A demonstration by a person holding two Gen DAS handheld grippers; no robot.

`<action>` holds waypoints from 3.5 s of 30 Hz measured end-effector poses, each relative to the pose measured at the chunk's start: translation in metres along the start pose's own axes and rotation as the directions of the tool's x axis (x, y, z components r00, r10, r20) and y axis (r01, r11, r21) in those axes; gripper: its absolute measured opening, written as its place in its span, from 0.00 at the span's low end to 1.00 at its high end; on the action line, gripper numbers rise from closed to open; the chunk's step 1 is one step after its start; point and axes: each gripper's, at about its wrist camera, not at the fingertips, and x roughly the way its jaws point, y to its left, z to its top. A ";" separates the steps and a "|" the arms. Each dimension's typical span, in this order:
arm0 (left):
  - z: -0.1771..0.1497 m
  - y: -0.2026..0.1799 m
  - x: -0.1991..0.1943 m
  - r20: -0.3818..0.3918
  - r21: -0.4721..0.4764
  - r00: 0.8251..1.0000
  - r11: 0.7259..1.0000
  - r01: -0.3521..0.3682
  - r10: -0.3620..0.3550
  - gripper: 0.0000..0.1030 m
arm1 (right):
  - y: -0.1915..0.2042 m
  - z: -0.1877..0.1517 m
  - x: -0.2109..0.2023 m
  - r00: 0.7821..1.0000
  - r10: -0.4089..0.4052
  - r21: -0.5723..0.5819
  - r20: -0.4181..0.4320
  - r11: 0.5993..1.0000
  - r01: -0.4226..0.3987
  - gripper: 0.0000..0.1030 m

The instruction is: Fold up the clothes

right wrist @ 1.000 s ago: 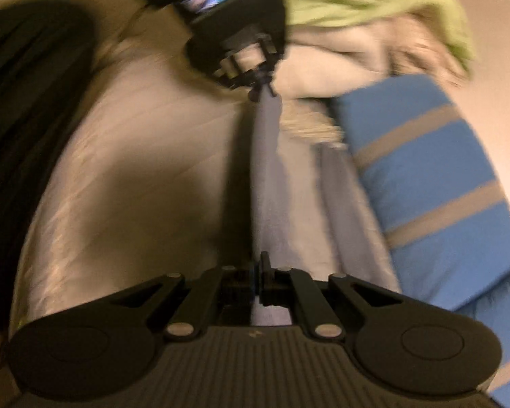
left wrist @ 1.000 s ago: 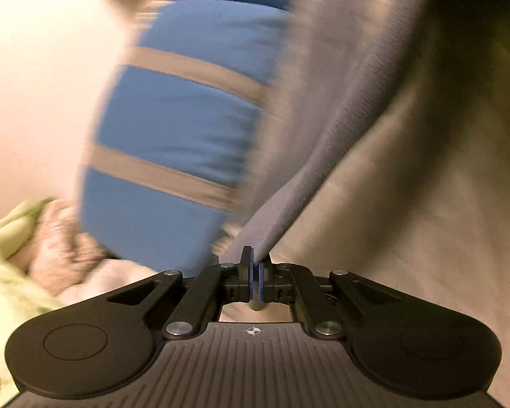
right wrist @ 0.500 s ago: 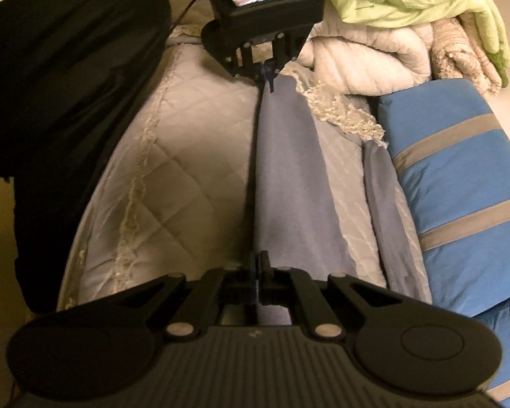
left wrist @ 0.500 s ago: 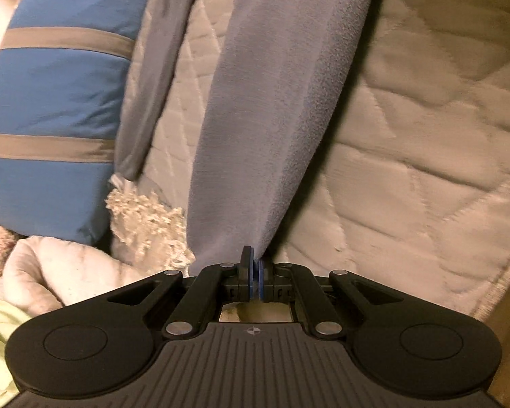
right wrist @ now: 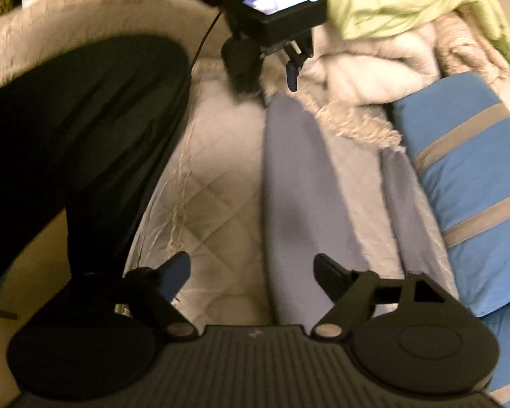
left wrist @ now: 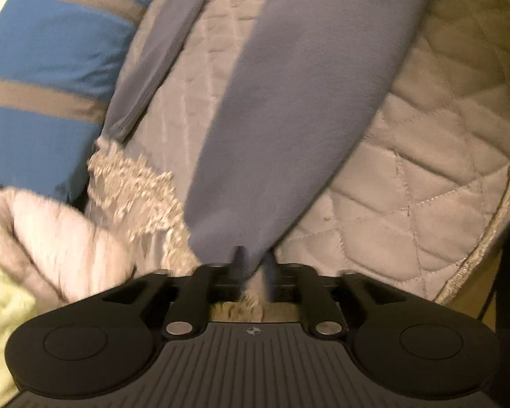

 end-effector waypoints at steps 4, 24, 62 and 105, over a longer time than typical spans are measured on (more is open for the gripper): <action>-0.002 0.030 -0.021 0.084 -0.183 0.995 0.980 0.072 -0.057 0.58 | -0.029 -0.020 -0.022 0.998 -0.062 0.038 -0.002 0.997 0.062 0.95; -0.004 0.096 0.064 0.232 -0.468 0.957 0.843 0.266 -0.174 0.55 | -0.098 -0.107 -0.069 0.965 -0.236 0.259 -0.113 0.931 0.258 0.96; -0.021 0.120 0.083 0.327 -0.540 0.868 0.680 0.496 -0.374 0.06 | -0.175 -0.186 -0.134 0.931 -0.323 0.356 -0.170 0.861 0.363 0.96; -0.008 0.118 0.081 0.208 -0.721 0.919 0.582 0.376 -0.336 0.06 | 0.032 -0.436 -0.154 0.600 -0.668 -0.643 -0.440 0.701 0.309 0.34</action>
